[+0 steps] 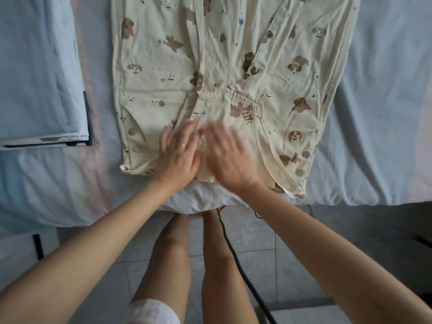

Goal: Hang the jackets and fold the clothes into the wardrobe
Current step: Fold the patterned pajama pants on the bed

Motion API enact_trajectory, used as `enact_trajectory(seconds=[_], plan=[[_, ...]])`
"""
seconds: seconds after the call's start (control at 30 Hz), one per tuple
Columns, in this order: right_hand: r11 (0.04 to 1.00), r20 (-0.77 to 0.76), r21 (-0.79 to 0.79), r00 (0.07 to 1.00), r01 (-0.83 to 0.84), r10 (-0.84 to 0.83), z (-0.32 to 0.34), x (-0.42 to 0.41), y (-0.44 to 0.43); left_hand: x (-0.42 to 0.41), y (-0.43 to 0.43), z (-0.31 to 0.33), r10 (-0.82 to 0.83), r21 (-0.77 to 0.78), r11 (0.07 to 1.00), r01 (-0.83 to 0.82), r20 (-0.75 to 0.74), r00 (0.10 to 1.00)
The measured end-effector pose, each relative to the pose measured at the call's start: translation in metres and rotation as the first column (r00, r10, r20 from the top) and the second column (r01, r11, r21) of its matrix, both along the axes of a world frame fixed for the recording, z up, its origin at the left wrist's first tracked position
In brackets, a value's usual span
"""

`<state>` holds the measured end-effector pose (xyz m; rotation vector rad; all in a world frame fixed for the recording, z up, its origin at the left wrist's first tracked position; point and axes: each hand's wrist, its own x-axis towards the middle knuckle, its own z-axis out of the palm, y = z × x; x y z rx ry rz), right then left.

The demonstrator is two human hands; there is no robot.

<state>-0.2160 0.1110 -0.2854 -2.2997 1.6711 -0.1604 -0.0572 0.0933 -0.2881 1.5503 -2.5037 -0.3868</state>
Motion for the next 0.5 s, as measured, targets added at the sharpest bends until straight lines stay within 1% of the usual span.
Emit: enact_trajectory(seconds=[0.03,0.07,0.1,0.13,0.17,0.23,0.3,0.37,0.4,0.43,0.5], plan=[[0.985,-0.072,0.036,0.982,-0.17,0.172,-0.007,-0.004,0.012,0.012,0.009,-0.005,-0.115,0.045,0.993,0.111,0.103,0.988],[0.971,-0.131,0.094,0.964,-0.222,0.233,-0.014,-0.014,0.02,0.028,0.013,-0.012,-0.209,0.101,0.976,0.192,0.217,0.953],[0.97,-0.174,0.149,0.961,-0.192,0.216,-0.021,-0.029,0.027,0.045,0.014,-0.019,-0.261,0.144,0.963,0.226,0.308,0.915],[0.978,-0.206,0.167,0.965,-0.128,0.161,-0.025,-0.048,0.031,0.061,0.011,-0.023,-0.262,0.165,0.962,0.215,0.356,0.897],[0.982,-0.23,0.182,0.969,-0.051,0.093,-0.028,-0.065,0.034,0.075,0.006,-0.025,-0.228,0.178,0.969,0.172,0.372,0.9],[0.974,-0.255,0.21,0.967,0.081,-0.025,-0.027,-0.09,0.039,0.093,-0.004,-0.024,-0.145,0.212,0.975,0.071,0.364,0.92],[0.965,-0.265,0.194,0.956,0.178,-0.123,-0.02,-0.089,0.044,0.099,-0.008,-0.021,-0.111,0.25,0.968,0.023,0.344,0.932],[0.942,-0.296,0.155,0.924,0.296,-0.242,-0.014,-0.071,0.047,0.092,-0.003,-0.018,-0.014,0.226,0.972,-0.059,0.309,0.951],[0.931,-0.296,0.136,0.911,0.338,-0.288,-0.009,-0.06,0.048,0.087,0.001,-0.015,0.047,0.197,0.975,-0.101,0.261,0.964],[0.936,-0.284,0.134,0.918,0.324,-0.277,-0.006,-0.051,0.05,0.082,0.006,-0.013,0.069,0.171,0.98,-0.104,0.203,0.977],[0.973,-0.256,0.159,0.959,0.165,-0.121,-0.001,-0.041,0.063,0.077,0.017,-0.01,0.0,0.122,0.992,-0.017,0.14,0.99]])
